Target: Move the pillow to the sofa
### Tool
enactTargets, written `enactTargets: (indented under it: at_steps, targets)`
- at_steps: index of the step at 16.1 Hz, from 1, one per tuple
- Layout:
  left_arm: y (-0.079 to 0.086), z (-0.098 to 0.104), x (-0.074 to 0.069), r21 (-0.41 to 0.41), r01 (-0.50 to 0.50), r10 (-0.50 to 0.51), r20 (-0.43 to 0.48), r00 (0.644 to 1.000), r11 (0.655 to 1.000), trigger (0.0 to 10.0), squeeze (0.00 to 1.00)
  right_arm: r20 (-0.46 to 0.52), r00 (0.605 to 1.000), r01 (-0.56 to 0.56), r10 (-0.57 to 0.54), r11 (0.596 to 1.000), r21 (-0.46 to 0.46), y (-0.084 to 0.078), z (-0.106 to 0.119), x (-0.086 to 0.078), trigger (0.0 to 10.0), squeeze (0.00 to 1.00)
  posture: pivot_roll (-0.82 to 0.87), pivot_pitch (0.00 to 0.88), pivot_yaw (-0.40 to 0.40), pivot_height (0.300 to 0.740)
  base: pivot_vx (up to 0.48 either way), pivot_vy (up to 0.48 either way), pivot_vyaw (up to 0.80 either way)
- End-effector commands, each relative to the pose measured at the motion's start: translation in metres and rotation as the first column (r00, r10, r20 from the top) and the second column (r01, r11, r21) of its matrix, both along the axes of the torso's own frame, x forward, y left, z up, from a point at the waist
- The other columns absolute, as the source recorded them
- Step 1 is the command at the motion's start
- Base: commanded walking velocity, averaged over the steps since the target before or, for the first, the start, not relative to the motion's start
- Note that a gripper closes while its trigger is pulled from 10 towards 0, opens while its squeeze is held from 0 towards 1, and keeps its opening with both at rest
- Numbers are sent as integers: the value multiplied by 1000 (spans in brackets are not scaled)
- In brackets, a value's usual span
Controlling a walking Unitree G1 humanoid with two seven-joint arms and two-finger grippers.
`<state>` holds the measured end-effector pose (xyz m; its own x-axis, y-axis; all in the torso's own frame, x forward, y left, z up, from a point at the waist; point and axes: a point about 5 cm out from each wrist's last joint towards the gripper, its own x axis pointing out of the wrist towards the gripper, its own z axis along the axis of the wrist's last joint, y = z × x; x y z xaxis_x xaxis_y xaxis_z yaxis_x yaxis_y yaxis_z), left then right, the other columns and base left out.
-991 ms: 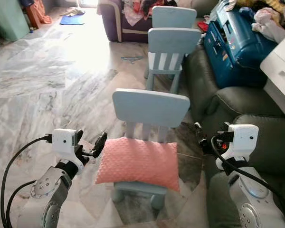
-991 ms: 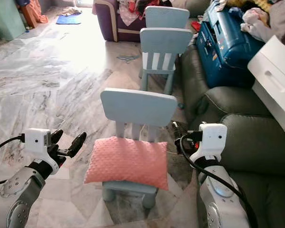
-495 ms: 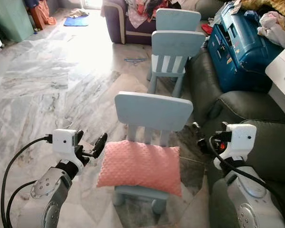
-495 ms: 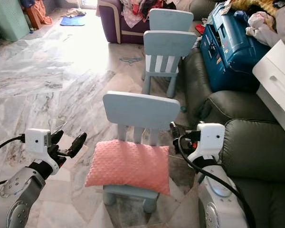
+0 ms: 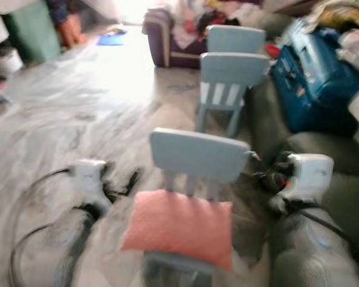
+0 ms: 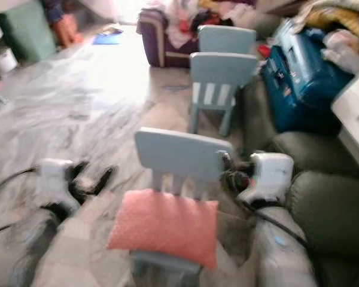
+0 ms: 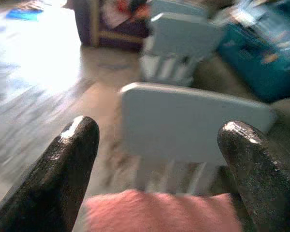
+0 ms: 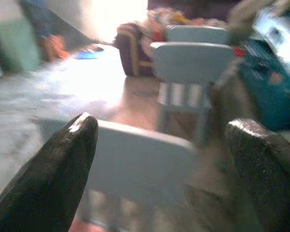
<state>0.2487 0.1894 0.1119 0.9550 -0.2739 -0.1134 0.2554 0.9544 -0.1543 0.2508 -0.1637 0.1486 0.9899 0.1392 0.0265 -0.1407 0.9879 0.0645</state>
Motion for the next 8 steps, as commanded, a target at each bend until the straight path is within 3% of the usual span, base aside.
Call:
enactTargets:
  at_steps: [1, 2, 8]
  targets:
    - [-8, 2, 1, -8, 23, -23, 6, 1000, 1000, 10000, 0, -12, 999, 36, -36, 999, -19, -10, -1, -3, 10000, 0, -135, 144, -10, 740, 379, 0, 0]
    - [-8, 2, 1, -6, 24, -24, 4, 1000, 1000, 10000, 0, -12, 999, 36, -36, 999, -18, -10, -1, -3, 10000, 0, -135, 144, -9, 740, 375, 0, 0]
    - [-3, -5, 3, 2, -41, 42, -46, 998, 999, 10000, 0, -14, 999, 33, -33, 999, -20, -10, -1, -2, 10000, 0, -133, 138, -10, 740, 0, 0, 0]
